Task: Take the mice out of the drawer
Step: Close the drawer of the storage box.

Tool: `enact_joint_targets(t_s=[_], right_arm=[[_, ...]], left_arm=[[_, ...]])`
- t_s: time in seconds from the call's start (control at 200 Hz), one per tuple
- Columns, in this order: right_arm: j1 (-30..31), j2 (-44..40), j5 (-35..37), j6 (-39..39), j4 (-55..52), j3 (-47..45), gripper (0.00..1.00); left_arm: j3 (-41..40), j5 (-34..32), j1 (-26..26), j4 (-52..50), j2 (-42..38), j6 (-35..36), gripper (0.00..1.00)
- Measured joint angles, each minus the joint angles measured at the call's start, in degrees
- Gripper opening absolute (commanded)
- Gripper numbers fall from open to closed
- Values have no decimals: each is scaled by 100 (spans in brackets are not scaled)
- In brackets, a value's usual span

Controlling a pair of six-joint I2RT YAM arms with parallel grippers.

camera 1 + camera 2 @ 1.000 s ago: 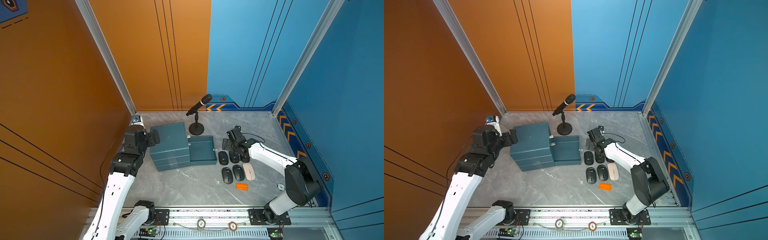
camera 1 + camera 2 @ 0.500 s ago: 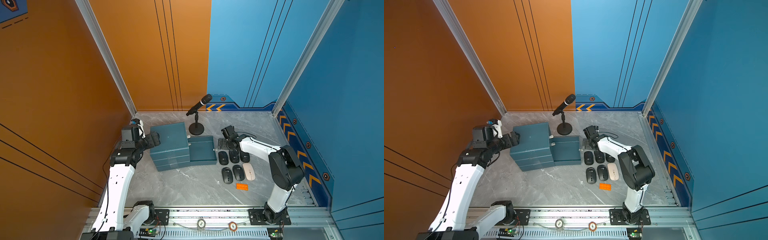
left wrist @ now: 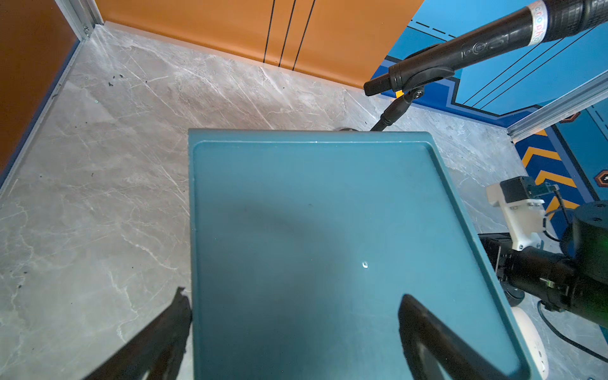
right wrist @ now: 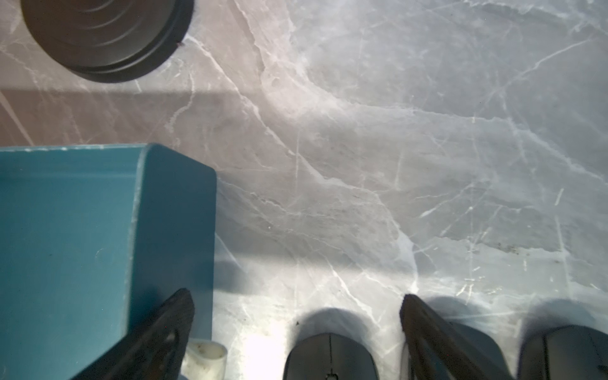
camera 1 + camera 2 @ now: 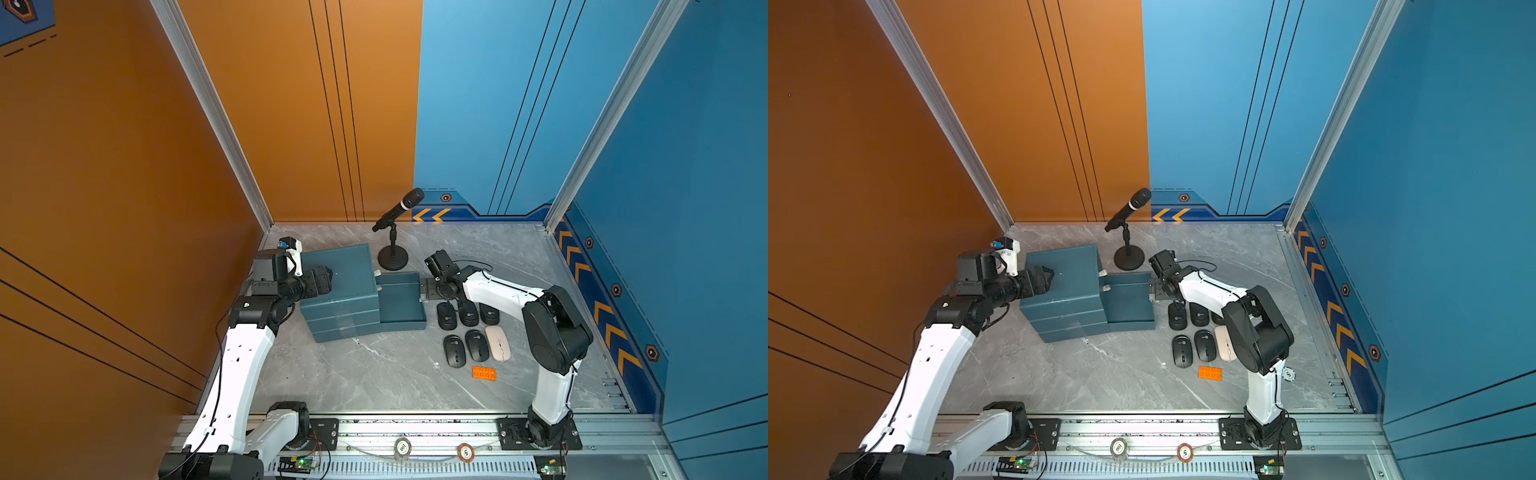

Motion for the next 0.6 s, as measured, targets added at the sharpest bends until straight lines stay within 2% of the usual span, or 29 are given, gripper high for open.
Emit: enact_joint_targets(t_s=[0.596], right_arm=[[525, 50, -398, 70, 264, 28, 100]], left_arm=[[-168, 190, -389, 157, 168, 46, 98]])
